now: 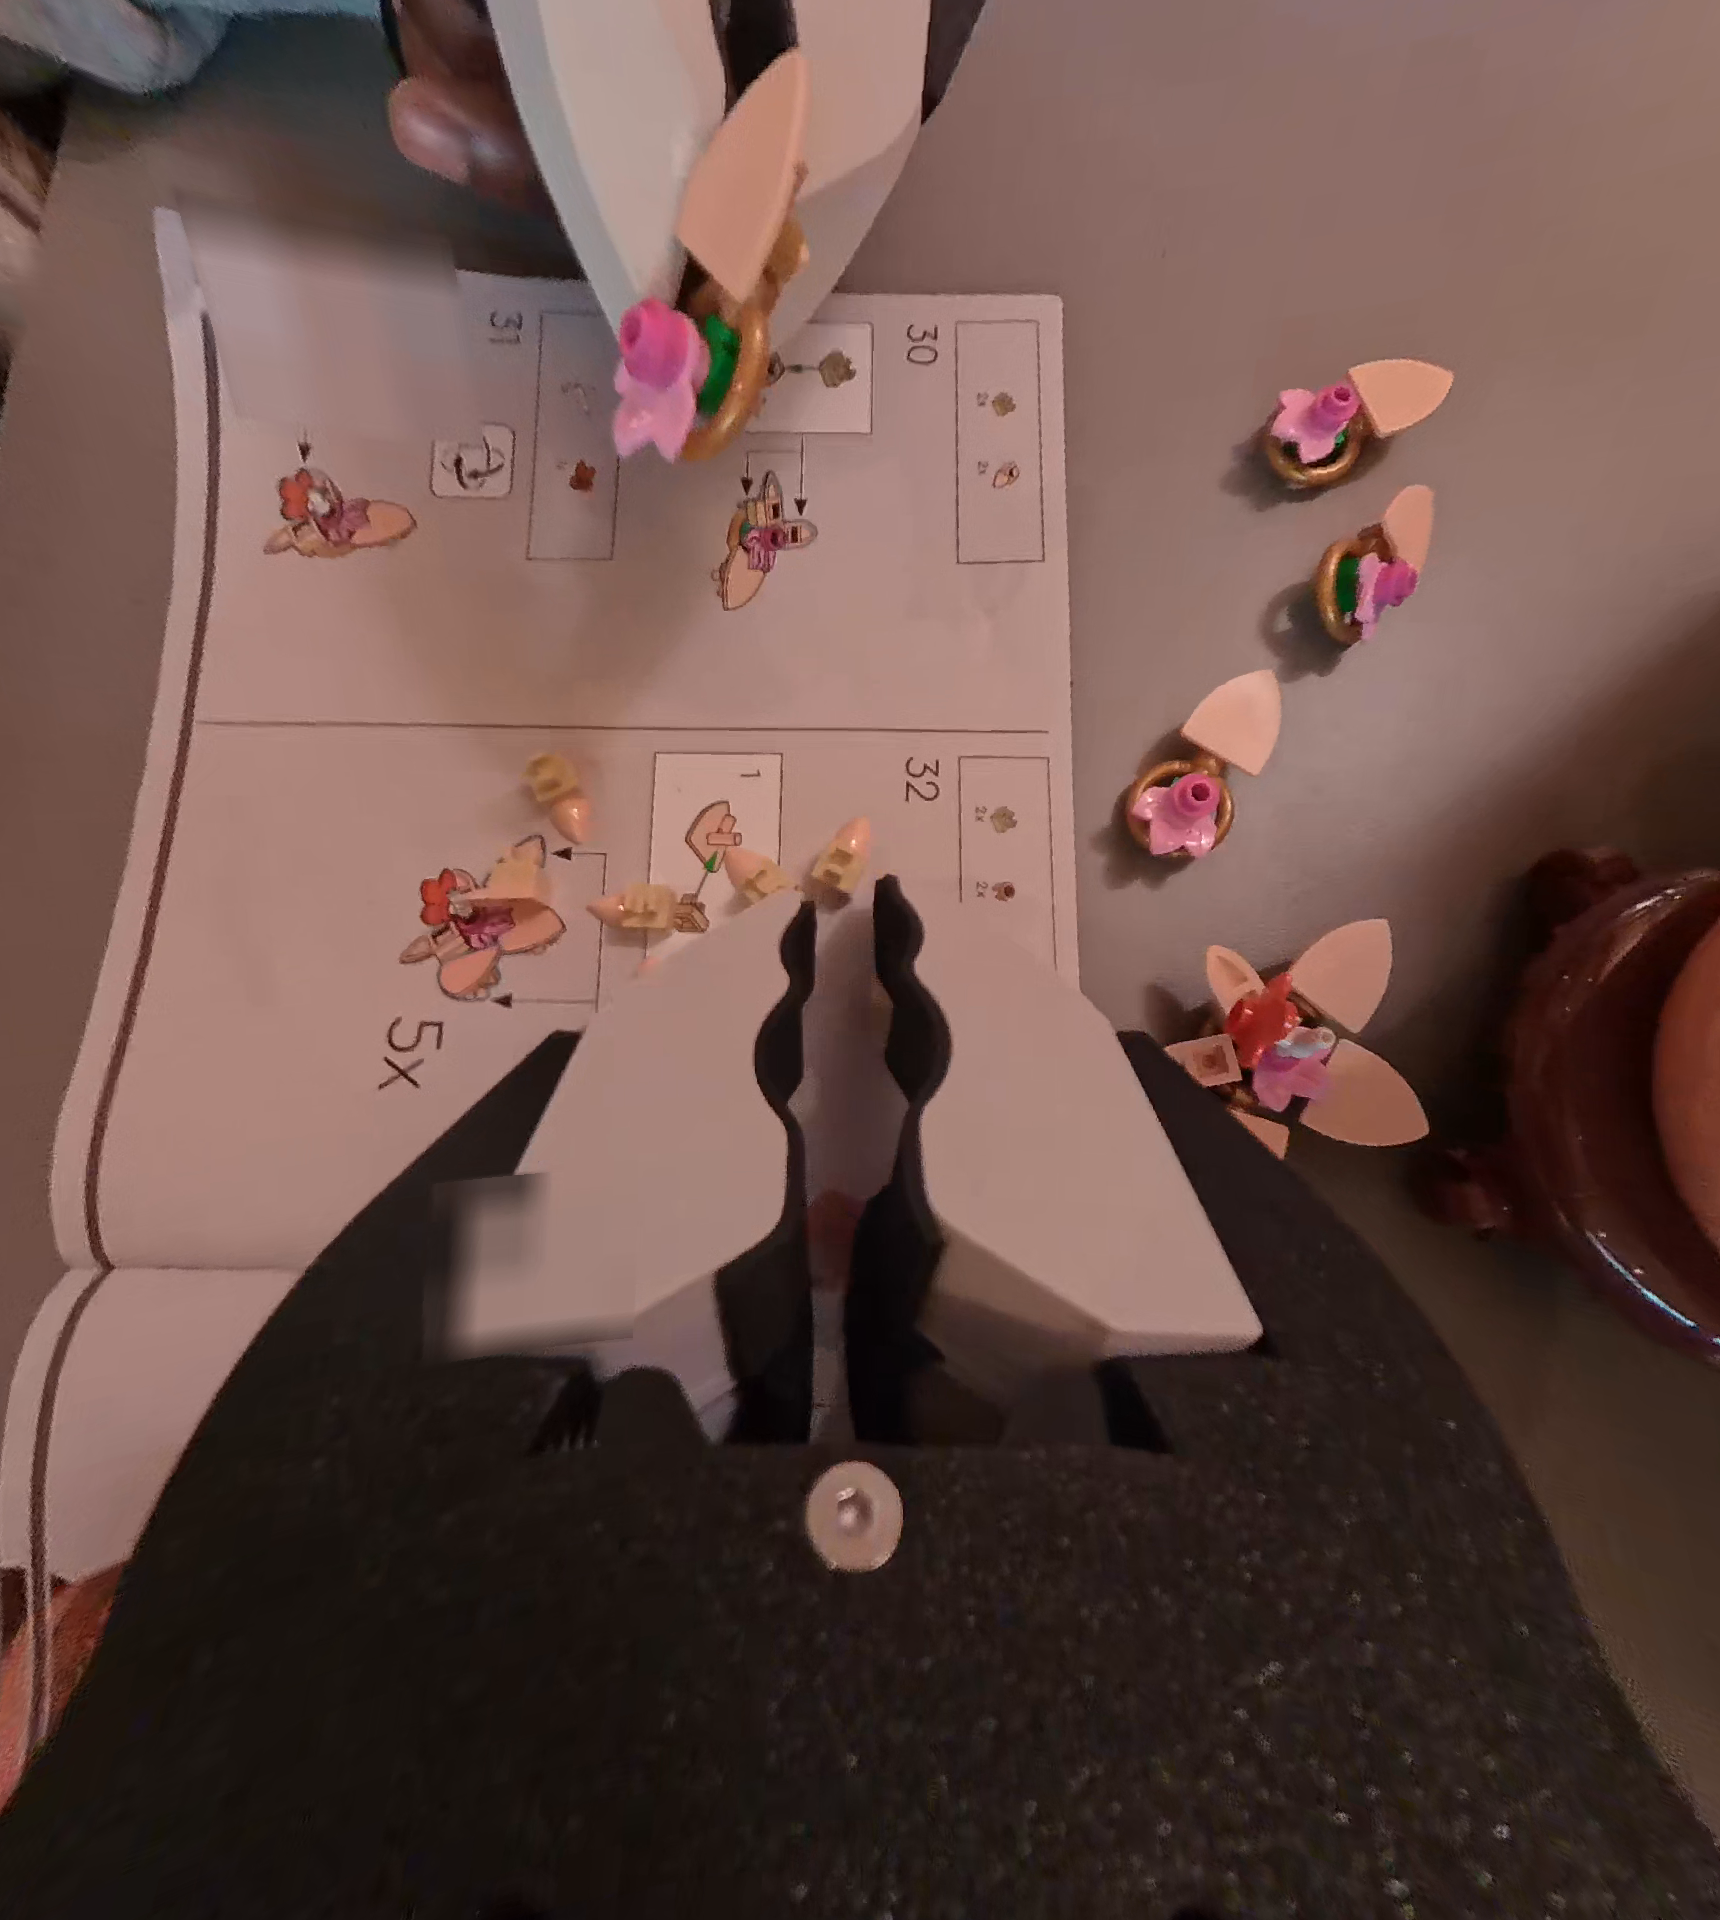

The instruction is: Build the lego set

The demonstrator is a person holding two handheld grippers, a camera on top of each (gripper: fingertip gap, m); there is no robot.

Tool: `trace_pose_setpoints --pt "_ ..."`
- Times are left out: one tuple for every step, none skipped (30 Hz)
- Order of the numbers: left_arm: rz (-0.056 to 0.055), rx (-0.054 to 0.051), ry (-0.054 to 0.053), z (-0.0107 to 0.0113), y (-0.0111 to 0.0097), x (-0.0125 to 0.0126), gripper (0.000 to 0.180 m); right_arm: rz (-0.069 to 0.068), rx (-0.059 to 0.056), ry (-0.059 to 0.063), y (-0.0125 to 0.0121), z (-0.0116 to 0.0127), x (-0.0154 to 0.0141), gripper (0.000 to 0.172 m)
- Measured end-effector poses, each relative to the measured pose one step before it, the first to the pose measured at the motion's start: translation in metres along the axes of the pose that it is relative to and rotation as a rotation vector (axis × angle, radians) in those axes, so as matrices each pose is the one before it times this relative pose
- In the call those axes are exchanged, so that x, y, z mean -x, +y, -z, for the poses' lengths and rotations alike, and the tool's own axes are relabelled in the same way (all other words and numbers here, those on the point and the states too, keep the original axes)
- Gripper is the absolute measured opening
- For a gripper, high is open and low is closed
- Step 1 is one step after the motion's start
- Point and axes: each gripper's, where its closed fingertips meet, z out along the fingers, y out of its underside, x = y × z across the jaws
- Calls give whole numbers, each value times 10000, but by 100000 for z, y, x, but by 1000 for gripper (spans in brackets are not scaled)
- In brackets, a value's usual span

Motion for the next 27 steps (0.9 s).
trace_pose_setpoints --pt "2 -1 -4 8 -5 8 3 -218 -165 -7 -198 -42 72 11" --pt "2 -6 1 10 -4 -3 3 -225 -139 19 -157 -71 63 12" --pt "1 -3 2 -4 3 4 3 -225 -102 88 -98 -104 -15 14" --pt "3 -2 1 7 -6 1 3 -228 -41 122 0 -142 -66 15" --pt "3 -2 2 -1 -2 -5 3 -211 43 141 129 -146 -110 15" --pt "2 1 4 1 2 -7 3 -146 47 88 138 -127 -55 13" --pt "-3 0 5 0 0 -4 3 -99 -154 10 -159 34 52 8" --pt "-6 2 3 -6 -1 -11 3 52 -32 89 -3 92 -33 8" --pt "-3 5 2 -5 10 -4 3 116 -47 172 -74 283 -63 8" --pt "0 1 5 1 1 -7 3 113 -117 160 -180 525 50 8" --pt "-2 -3 7 -4 -1 -24 3 85 -121 209 -173 756 60 8" --pt "-8 -4 9 1 5 -28 3 119 -35 373 -26 990 -95 8" --pt "-10 -2 11 -1 16 -40 3 254 105 537 226 1136 -262 8" --pt "3 0 10 -4 17 -17 3 447 282 630 559 1164 -338 8" --pt "9 -1 15 -19 12 -28 3 589 469 610 893 1045 -226 8" --pt "-3 0 24 -19 17 -48 3 584 568 627 1068 807 -173 8" --pt "-8 12 16 -21 12 -31 3 469 538 558 1005 538 5 8" --pt "0 14 2 -21 29 -3 3 293 443 494 778 268 131 8" --pt "1 9 0 -16 12 -5 3 212 240 296 388 73 439 8" --pt "-4 5 -5 -18 7 6 3 136 88 279 72 -27 451 8" --pt "-3 2 -12 -7 5 13 3 82 8 269 -110 -73 370 8" --pt "2 4 -16 -6 16 22 3 21 80 228 -35 -107 280 8" --pt "-2 8 -14 -2 14 15 3 37 187 59 61 -119 413 8" --pt "-7 7 -8 -25 13 7 3 52 149 -84 11 -83 548 9" --pt "2 4 -4 -7 15 7 3 -50 5 -57 -152 -12 448 12" --pt "8 0 -3 -7 0 11 3 -115 -184 -185 -316 115 554 12" --pt "2 -1 -6 -1 -2 6 3 -192 -353 -368 -445 244 682 14"
